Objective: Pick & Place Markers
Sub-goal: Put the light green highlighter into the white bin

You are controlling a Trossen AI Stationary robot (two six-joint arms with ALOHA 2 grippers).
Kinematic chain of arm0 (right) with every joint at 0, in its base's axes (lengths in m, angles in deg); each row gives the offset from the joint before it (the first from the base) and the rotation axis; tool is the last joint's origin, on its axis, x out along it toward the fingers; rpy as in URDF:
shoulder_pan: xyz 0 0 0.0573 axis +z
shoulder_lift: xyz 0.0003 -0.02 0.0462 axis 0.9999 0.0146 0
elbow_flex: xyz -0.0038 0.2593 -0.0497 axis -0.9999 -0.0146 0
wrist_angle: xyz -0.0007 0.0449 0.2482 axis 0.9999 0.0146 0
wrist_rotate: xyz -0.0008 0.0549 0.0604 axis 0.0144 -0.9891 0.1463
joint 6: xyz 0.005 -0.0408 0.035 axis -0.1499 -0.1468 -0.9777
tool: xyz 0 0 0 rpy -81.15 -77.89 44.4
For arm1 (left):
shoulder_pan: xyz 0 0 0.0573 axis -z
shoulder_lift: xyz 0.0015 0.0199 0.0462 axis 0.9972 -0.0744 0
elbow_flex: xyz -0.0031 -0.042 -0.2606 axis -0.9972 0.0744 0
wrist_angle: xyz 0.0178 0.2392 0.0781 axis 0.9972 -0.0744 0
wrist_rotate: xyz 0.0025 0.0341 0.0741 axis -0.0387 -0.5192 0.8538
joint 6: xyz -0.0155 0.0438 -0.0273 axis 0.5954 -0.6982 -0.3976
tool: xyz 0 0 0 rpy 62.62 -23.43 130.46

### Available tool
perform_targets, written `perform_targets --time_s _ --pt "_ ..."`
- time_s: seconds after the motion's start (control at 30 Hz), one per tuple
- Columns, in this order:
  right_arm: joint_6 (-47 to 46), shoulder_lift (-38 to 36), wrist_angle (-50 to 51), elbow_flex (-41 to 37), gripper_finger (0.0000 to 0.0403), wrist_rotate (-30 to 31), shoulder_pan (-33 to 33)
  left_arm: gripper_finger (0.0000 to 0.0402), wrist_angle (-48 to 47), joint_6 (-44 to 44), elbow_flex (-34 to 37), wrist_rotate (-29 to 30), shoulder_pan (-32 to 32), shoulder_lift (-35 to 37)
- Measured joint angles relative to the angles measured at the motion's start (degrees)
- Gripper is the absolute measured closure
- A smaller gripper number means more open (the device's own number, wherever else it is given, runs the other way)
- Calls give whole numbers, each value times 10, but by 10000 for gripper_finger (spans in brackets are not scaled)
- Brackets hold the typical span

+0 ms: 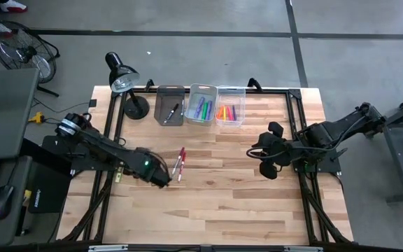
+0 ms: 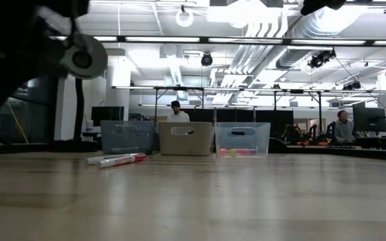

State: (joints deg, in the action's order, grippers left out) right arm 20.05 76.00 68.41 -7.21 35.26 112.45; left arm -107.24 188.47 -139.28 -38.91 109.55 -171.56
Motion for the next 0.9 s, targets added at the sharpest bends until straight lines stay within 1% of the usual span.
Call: perform_targets --time_s 0.13,0.2,0.33,0.47,0.57,0.63,0.73,0.9 --pt "0 0 -10 0 300 0 0 227 45 61 55 -50 44 0" --pt "0 0 -12 0 300 0 0 227 93 89 90 -76 65 9" --pt "0 0 -16 0 300 0 0 227 169 167 150 -85 96 41" --pt "0 0 -23 0 300 -3 0 227 170 229 170 -85 118 72" --pt "0 0 -30 0 300 -3 0 227 129 259 176 -88 130 85" --pt "0 0 -35 0 300 -3 0 227 132 264 187 -89 137 92" --pt "0 0 -44 0 300 -3 0 227 130 264 207 -115 139 106" --pt "-4 0 -49 0 300 -3 0 227 139 249 237 -115 137 123"
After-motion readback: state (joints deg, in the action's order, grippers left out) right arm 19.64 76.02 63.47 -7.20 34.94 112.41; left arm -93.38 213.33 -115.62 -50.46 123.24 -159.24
